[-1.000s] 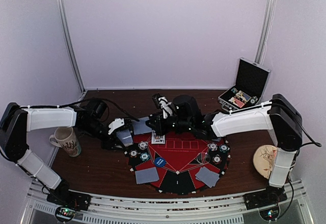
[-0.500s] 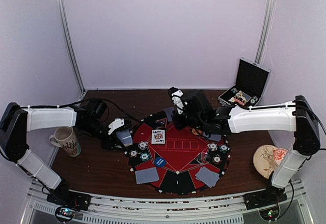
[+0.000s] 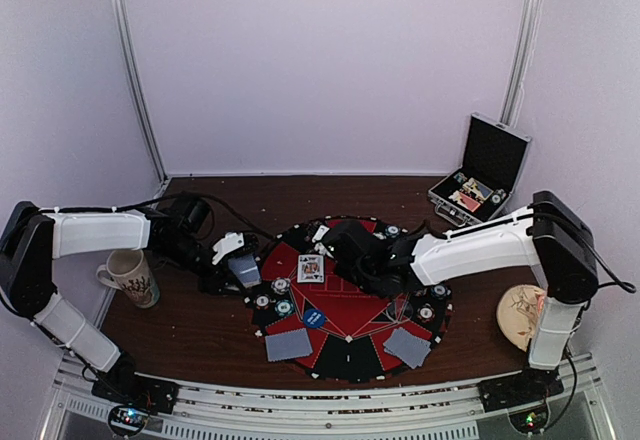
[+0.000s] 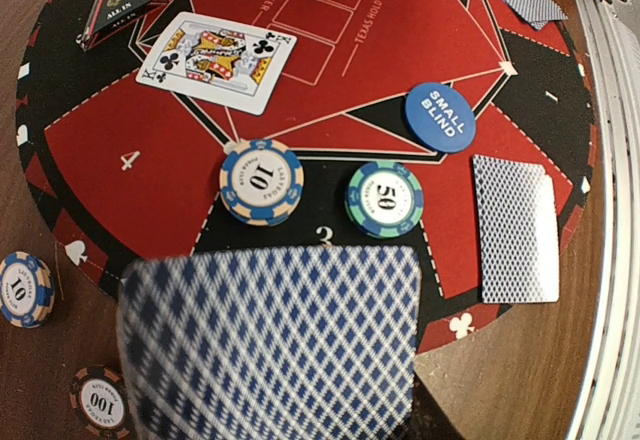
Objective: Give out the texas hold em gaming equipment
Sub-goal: Flop the poker card in the community card area.
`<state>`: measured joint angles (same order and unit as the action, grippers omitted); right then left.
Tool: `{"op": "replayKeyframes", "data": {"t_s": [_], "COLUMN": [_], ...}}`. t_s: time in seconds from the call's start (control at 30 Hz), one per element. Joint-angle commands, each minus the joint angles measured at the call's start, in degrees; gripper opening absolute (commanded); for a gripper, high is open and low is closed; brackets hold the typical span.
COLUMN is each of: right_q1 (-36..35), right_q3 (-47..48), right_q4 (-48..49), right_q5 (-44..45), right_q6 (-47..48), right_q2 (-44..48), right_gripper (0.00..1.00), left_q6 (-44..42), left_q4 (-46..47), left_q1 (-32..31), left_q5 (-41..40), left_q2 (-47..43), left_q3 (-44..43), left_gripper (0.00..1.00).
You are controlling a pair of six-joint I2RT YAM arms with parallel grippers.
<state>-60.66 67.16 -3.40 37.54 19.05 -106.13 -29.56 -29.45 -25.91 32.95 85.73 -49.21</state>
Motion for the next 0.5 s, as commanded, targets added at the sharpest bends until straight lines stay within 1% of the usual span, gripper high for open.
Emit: {"op": "replayKeyframes", "data": {"t_s": [0.0, 0.3, 0.47], "right_q1": [-1.21, -3.32, -3.72], "right_q3": [1.78, 2.02, 1.33], "right_q4": [1.69, 6.20, 9.80], "right_q5": [4.51, 2.39, 1.12], "right_q6": [6.04, 11.00, 12.96], "right_q2": [-3.80, -10.45, -12.46], "right_gripper": [0.00, 0.00, 0.00], "left_q6": [0.54, 0.47, 0.47], "left_q4": [1.06, 1.06, 1.01], "left_q1": [0.30, 0.31, 0.27], "left_q5": [-0.02, 0.09, 0.12], "left_q2": [-0.91, -0.83, -0.75], "left_q3": [-1.01, -1.00, -1.02], "left_gripper": [0.35, 0.35, 0.35]}}
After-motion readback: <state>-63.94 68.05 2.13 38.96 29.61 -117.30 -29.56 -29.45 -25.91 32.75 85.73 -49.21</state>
